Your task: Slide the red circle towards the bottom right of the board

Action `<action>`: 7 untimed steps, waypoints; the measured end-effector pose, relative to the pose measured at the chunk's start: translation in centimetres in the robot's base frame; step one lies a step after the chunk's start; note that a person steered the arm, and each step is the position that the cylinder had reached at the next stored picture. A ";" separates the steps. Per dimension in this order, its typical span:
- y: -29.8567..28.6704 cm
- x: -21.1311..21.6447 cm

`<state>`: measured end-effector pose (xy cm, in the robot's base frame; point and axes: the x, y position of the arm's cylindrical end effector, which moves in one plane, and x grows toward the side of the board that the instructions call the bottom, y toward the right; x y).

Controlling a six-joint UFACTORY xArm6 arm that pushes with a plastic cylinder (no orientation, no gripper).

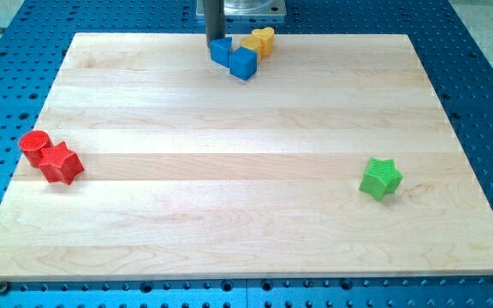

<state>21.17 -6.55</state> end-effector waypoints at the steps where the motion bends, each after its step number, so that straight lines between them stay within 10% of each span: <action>1: -5.8 1.2; 4: -23.8 18.4; 7: -21.8 27.0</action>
<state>48.18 -28.32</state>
